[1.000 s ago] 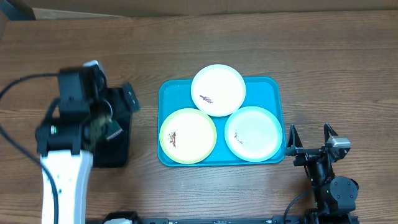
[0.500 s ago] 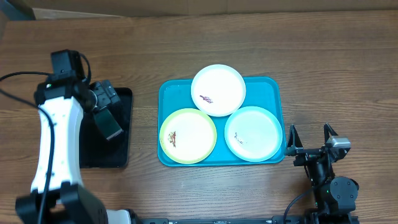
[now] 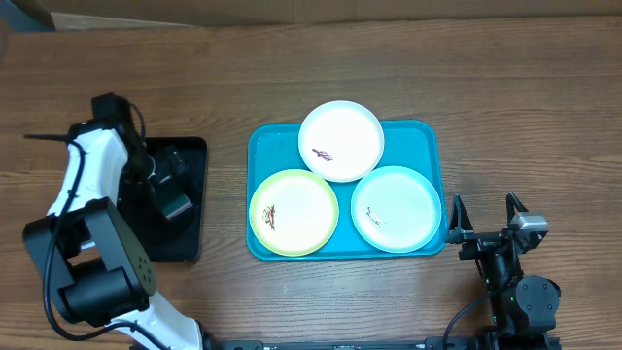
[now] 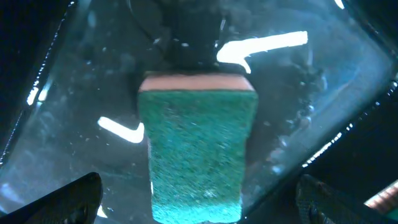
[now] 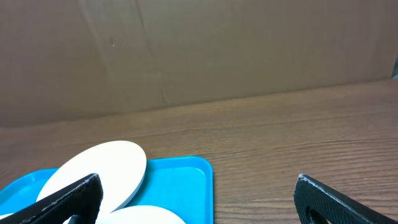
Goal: Clean dirty plates on tray and stack at the side
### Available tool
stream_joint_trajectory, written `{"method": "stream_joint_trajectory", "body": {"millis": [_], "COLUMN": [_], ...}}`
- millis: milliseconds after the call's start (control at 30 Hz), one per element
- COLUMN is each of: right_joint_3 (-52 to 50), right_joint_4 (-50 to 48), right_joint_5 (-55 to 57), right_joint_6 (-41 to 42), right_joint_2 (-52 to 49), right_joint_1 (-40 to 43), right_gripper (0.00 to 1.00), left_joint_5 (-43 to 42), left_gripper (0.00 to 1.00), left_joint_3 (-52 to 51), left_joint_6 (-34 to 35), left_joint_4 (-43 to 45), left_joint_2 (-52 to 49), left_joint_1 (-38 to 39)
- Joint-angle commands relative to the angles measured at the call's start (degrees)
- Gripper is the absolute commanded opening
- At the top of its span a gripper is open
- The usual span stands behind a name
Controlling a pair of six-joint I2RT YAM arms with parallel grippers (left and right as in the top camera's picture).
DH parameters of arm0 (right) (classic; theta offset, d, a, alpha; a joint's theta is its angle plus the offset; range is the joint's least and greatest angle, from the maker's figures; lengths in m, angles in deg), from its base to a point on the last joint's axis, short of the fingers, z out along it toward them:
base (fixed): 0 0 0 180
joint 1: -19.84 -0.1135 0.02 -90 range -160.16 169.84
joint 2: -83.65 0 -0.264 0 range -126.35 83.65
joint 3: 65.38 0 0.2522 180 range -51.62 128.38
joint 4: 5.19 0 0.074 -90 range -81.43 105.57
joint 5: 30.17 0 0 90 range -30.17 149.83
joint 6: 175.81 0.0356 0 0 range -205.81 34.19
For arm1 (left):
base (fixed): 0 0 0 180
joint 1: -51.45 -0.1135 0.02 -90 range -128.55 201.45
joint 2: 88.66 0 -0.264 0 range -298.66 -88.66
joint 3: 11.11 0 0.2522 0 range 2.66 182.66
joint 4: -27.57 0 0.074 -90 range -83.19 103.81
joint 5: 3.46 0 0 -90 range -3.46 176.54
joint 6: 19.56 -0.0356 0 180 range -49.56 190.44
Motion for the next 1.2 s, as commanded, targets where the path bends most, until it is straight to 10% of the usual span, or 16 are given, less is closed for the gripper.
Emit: {"method": "stream_joint_trajectory", "body": {"millis": [0, 467, 733, 967, 1167], "right_joint_3": [-0.61, -0.61, -0.61, -0.61, -0.61], "right_joint_4": [-0.33, -0.33, -0.33, -0.33, -0.33], "right_joint_5": [0.35, 0.35, 0.35, 0.35, 0.33], "right_joint_6": [-0.22, -0.22, -0.22, -0.22, -0.22], "right_joint_2": [0.57, 0.57, 0.57, 0.57, 0.57], "right_joint_1": [-0.26, -0.26, -0.26, -0.26, -0.26], "right_gripper": [1.00, 1.00, 1.00, 1.00, 1.00], "left_joint_5": [-3.52, -3.04, -2.91, 1.07, 1.38], "left_gripper": [1.00, 0.93, 0.57, 0.76, 0.68], "left_joint_3": [1.03, -6.19, -7.50, -7.65, -8.72], "left_joint_6": [-0.26, -0.22, -0.24, -0.24, -0.22], "left_joint_4": [0.11, 5.49, 7.02, 7.28, 8.66], "left_joint_2": [-0.81, -0.83, -0.83, -0.83, -0.83], "left_joint_1": [-1.01, -0.74, -0.20, -0.15, -0.13]}}
